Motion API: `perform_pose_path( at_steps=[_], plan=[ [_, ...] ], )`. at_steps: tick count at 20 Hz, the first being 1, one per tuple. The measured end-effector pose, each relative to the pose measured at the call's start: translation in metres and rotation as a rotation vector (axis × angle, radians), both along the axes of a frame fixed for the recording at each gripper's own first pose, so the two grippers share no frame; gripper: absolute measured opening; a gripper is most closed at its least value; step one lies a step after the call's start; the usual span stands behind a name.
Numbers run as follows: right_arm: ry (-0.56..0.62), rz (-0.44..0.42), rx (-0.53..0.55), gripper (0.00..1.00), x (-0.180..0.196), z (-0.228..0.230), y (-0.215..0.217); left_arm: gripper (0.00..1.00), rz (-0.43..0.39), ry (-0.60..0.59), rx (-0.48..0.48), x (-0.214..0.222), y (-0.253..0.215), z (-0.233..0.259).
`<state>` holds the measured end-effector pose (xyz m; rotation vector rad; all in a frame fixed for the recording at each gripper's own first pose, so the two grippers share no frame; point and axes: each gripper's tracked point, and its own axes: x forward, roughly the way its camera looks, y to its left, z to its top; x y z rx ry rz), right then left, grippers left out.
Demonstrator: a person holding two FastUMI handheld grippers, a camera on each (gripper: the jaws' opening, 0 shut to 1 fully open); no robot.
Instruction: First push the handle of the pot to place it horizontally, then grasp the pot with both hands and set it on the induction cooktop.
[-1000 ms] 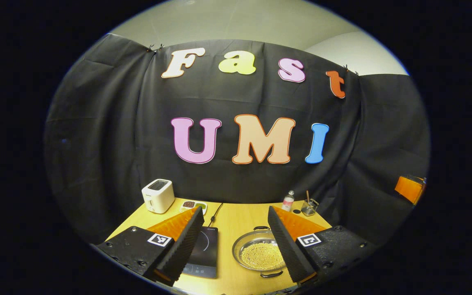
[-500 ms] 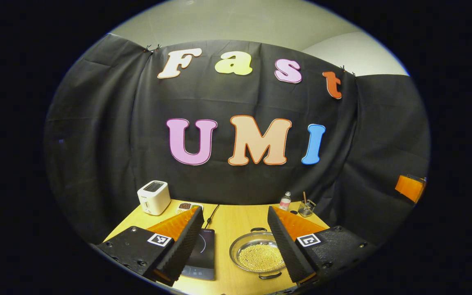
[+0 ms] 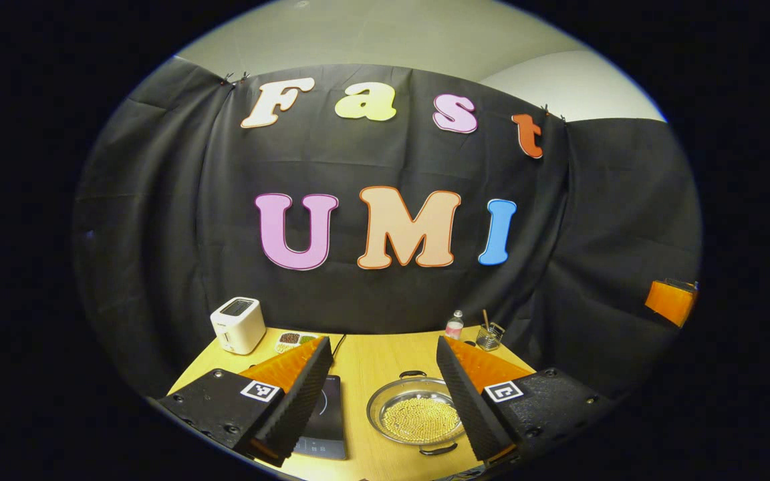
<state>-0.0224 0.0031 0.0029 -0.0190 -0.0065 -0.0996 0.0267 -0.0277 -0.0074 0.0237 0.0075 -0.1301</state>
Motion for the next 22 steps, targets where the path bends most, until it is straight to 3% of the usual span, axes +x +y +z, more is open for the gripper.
perform_pose_path(
  at_steps=[1, 8, 11, 16, 17, 19, 21, 22],
  plan=[
    [-0.001, -0.005, 0.001, 0.92, -0.003, 0.0, 0.002, 0.96, -0.011, -0.003, 0.0, 0.001, -0.002, 0.0],
    [0.018, -0.046, -0.001, 0.92, -0.02, -0.014, 0.015, 0.91, -0.107, -0.012, 0.014, 0.003, -0.022, -0.003],
    [0.036, -0.051, 0.006, 0.92, -0.02, -0.026, 0.023, 0.95, -0.125, -0.003, 0.014, 0.001, -0.017, -0.011],
    [0.077, -0.003, 0.065, 0.92, -0.008, -0.053, 0.047, 0.95, -0.076, 0.003, 0.017, -0.005, 0.017, -0.019],
    [0.083, 0.008, 0.072, 0.92, -0.005, -0.057, 0.051, 0.91, -0.058, 0.002, 0.022, -0.006, 0.026, -0.02],
    [0.102, 0.032, 0.081, 0.92, 0.005, -0.068, 0.058, 0.95, -0.016, -0.001, 0.033, -0.009, 0.044, -0.021],
    [0.127, 0.046, 0.077, 0.82, 0.014, -0.081, 0.06, 0.91, 0.021, -0.005, 0.036, -0.014, 0.059, -0.023],
    [0.143, 0.054, 0.079, 0.81, 0.016, -0.087, 0.064, 0.95, 0.036, -0.002, 0.036, -0.015, 0.066, -0.024]
  ],
)
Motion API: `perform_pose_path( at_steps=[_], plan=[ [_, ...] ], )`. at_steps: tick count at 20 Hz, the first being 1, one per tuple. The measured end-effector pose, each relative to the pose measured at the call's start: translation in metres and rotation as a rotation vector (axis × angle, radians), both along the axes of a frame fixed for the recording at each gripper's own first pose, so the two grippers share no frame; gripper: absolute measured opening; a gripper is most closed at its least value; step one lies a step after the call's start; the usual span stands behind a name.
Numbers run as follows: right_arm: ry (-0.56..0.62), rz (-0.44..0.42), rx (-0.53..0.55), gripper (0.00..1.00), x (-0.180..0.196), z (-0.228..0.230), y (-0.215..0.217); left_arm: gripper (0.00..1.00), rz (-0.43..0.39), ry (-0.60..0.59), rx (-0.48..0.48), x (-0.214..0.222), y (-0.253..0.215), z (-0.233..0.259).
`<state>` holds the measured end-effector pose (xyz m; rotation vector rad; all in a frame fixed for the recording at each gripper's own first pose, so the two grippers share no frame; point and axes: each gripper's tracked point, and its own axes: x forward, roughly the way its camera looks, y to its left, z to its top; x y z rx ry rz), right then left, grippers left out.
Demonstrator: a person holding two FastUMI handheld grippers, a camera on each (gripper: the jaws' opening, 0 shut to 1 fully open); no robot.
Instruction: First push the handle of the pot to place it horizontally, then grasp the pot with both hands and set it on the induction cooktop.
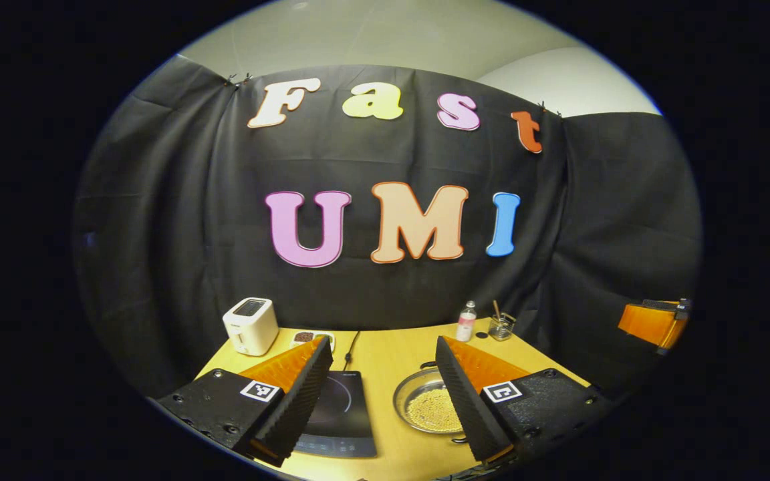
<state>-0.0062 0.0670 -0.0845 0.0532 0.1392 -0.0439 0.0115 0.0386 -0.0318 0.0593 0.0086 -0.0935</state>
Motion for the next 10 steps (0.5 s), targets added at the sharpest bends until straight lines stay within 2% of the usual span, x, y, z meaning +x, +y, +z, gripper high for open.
perform_pose_path(
  at_steps=[1, 2, 3, 4, 5, 6, 7, 8, 9, 10],
  plan=[
    [0.011, 0.011, 0.001, 0.66, 0.005, -0.005, 0.002, 0.91, 0.015, 0.0, 0.0, -0.002, 0.006, -0.002],
    [0.019, 0.023, 0.0, 0.62, 0.009, -0.01, 0.005, 0.91, 0.031, 0.0, 0.001, -0.004, 0.012, -0.003],
    [0.026, 0.034, -0.004, 0.48, 0.011, -0.013, 0.008, 0.91, 0.046, 0.0, 0.003, -0.006, 0.018, -0.003],
    [0.035, 0.038, -0.018, 0.4, 0.015, -0.018, 0.009, 0.91, 0.06, -0.002, 0.004, -0.007, 0.022, -0.004],
    [0.04, 0.049, -0.026, 0.25, 0.017, -0.022, 0.013, 0.91, 0.071, -0.001, 0.003, -0.009, 0.027, -0.006],
    [0.044, 0.056, -0.032, 0.19, 0.019, -0.025, 0.016, 0.95, 0.08, -0.001, -0.001, -0.011, 0.031, -0.007],
    [0.059, 0.074, -0.039, 0.12, 0.022, -0.032, 0.023, 0.95, 0.088, 0.0, -0.005, -0.012, 0.035, -0.009],
    [0.075, 0.103, -0.041, 0.0, 0.022, -0.039, 0.031, 0.91, 0.097, 0.001, -0.009, -0.012, 0.038, -0.01],
    [0.089, 0.125, -0.049, 0.05, 0.022, -0.046, 0.04, 0.95, 0.105, 0.003, -0.013, -0.013, 0.041, -0.012],
    [0.106, 0.149, -0.052, 0.04, 0.022, -0.054, 0.046, 0.91, 0.111, 0.006, -0.016, -0.014, 0.045, -0.013]
  ],
)
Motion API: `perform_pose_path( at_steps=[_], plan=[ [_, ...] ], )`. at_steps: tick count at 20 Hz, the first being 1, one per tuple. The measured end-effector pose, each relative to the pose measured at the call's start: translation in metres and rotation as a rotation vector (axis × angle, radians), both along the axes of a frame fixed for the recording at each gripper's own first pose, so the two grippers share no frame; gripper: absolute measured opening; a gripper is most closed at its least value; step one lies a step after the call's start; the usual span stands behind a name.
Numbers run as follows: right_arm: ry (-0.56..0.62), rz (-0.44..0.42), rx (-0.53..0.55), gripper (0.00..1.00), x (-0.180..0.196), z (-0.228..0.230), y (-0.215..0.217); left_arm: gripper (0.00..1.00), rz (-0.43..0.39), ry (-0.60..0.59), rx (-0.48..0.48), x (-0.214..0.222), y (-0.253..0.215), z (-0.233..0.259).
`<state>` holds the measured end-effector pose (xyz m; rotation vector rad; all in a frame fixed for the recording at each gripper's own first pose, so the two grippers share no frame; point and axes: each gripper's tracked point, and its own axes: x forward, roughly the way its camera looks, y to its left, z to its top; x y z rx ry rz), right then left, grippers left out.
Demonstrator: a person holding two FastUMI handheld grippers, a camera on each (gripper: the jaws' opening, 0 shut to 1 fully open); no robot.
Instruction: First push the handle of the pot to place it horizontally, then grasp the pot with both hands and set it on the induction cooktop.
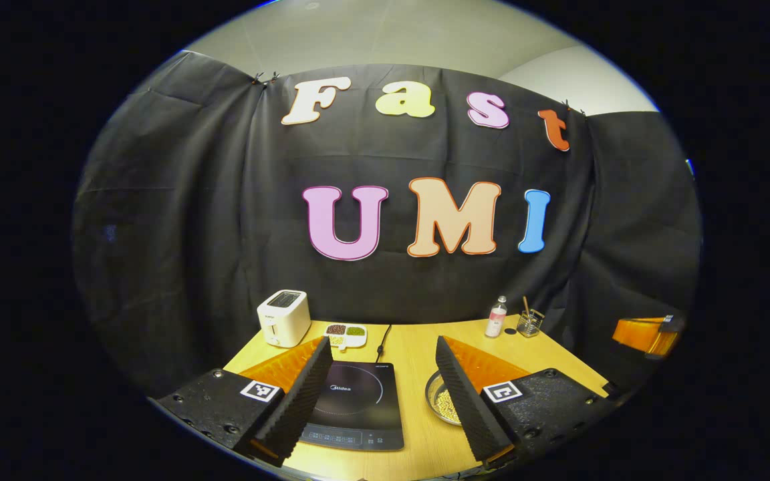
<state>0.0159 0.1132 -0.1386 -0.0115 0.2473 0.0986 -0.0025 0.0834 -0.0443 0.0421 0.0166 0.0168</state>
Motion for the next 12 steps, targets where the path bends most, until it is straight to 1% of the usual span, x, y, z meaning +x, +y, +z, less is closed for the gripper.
perform_pose_path(
  at_steps=[2, 3, 4, 7, 10, 11, 12],
  plan=[
    [0.049, 0.038, 0.015, 0.02, -0.001, -0.019, 0.014, 0.91, 0.013, 0.0, 0.001, -0.002, 0.007, -0.002],
    [0.081, 0.055, 0.031, 0.03, -0.001, -0.031, 0.022, 0.95, 0.022, 0.0, 0.002, -0.003, 0.012, -0.004],
    [0.119, 0.074, 0.049, 0.03, -0.002, -0.044, 0.029, 0.91, 0.032, 0.003, 0.003, -0.003, 0.017, -0.005],
    [0.248, 0.132, 0.095, 0.03, -0.006, -0.086, 0.047, 0.91, 0.069, 0.011, 0.005, -0.006, 0.03, -0.011],
    [0.376, 0.188, 0.184, 0.0, -0.012, -0.118, 0.069, 0.91, 0.097, 0.023, 0.0, -0.009, 0.041, -0.016],
    [0.414, 0.199, 0.21, 0.03, -0.013, -0.127, 0.074, 0.91, 0.104, 0.028, -0.002, -0.011, 0.044, -0.018],
    [0.449, 0.206, 0.229, 0.03, -0.015, -0.137, 0.077, 0.91, 0.111, 0.031, -0.001, -0.01, 0.047, -0.02]
  ],
)
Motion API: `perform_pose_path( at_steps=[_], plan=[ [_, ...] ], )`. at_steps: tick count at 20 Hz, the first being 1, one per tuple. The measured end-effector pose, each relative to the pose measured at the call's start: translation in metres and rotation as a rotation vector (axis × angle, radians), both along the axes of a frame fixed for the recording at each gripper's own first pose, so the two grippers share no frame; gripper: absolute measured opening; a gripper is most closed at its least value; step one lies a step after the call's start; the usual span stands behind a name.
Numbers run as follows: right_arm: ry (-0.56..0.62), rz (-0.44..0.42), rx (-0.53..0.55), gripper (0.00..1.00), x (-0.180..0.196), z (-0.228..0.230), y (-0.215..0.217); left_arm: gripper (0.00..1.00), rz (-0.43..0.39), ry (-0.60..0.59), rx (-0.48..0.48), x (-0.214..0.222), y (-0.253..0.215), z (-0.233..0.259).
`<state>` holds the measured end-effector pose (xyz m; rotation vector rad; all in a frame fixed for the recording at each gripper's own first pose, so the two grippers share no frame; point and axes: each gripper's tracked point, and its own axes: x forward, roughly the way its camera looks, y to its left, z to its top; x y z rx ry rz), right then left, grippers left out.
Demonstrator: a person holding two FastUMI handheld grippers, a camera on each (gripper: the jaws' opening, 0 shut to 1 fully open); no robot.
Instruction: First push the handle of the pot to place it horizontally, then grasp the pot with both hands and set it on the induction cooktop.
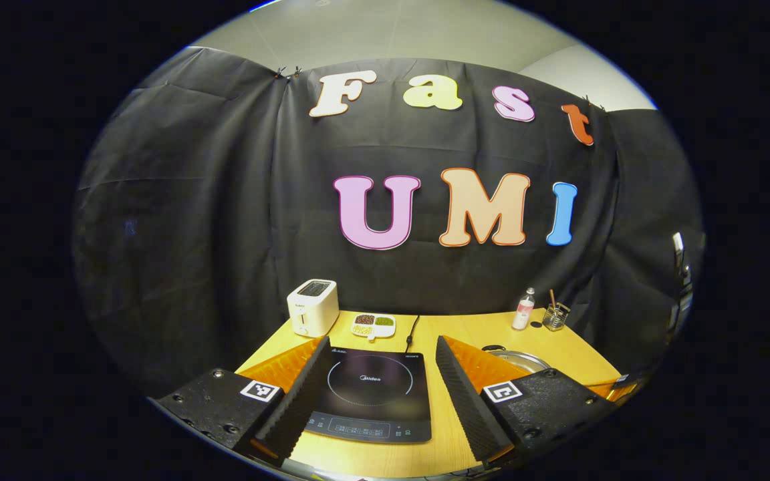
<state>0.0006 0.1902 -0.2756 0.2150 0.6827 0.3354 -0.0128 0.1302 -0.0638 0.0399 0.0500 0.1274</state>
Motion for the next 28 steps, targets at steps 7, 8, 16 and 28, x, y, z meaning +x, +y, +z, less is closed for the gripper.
perform_pose_path(
  at_steps=[7, 8, 16, 28],
  plan=[
    [0.294, -0.003, 0.103, 0.0, -0.001, -0.071, 0.009, 0.91, 0.059, 0.028, -0.007, 0.006, 0.013, -0.011],
    [0.334, -0.009, 0.113, 0.03, 0.001, -0.082, 0.01, 0.91, 0.067, 0.03, -0.011, 0.008, 0.013, -0.011],
    [0.568, 0.003, 0.099, 0.03, 0.02, -0.145, -0.004, 0.95, 0.188, 0.034, -0.004, 0.026, 0.009, -0.006],
    [0.727, 0.098, 0.054, 0.02, 0.035, -0.175, -0.04, 0.91, 0.329, 0.046, -0.005, 0.053, -0.023, 0.002]
  ],
)
